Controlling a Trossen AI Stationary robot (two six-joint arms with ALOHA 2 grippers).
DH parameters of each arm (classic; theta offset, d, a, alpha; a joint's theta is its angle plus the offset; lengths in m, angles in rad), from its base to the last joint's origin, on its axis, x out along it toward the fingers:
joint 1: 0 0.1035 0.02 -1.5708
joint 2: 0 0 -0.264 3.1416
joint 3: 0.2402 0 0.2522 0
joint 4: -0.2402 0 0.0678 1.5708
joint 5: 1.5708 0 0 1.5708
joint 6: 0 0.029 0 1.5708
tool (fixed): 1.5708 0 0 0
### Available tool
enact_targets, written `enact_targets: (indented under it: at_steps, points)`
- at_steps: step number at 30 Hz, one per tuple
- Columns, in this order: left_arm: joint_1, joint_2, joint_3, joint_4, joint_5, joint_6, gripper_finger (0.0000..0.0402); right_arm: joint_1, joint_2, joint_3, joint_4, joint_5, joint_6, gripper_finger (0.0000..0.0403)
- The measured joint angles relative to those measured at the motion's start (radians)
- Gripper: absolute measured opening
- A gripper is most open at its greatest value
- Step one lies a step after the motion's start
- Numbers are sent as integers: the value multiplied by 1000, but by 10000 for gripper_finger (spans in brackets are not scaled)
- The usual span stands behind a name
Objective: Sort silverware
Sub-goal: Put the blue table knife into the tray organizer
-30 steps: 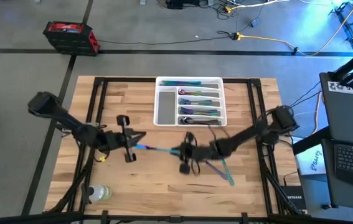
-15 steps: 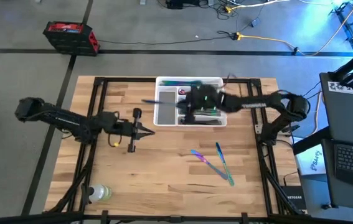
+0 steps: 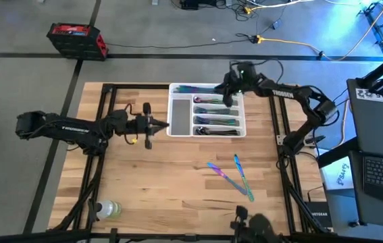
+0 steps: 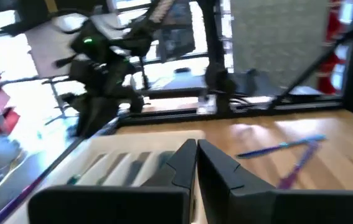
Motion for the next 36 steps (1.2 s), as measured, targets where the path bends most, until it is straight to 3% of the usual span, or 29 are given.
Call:
enact_targets:
  at_steps: [5,12,25,36]
  points:
    - [21,12,0,-8,-26,-50,0,-40,103,118,-118,-85,-104,58]
    - [22,62,0,2,-75,-91,0,-47,234,295,-277,-87,-217,58]
    - [20,161,0,58,-77,-112,0,-50,324,357,-288,-124,-220,60]
    - [21,179,0,54,-77,-66,0,-47,314,357,-284,-47,-118,138]
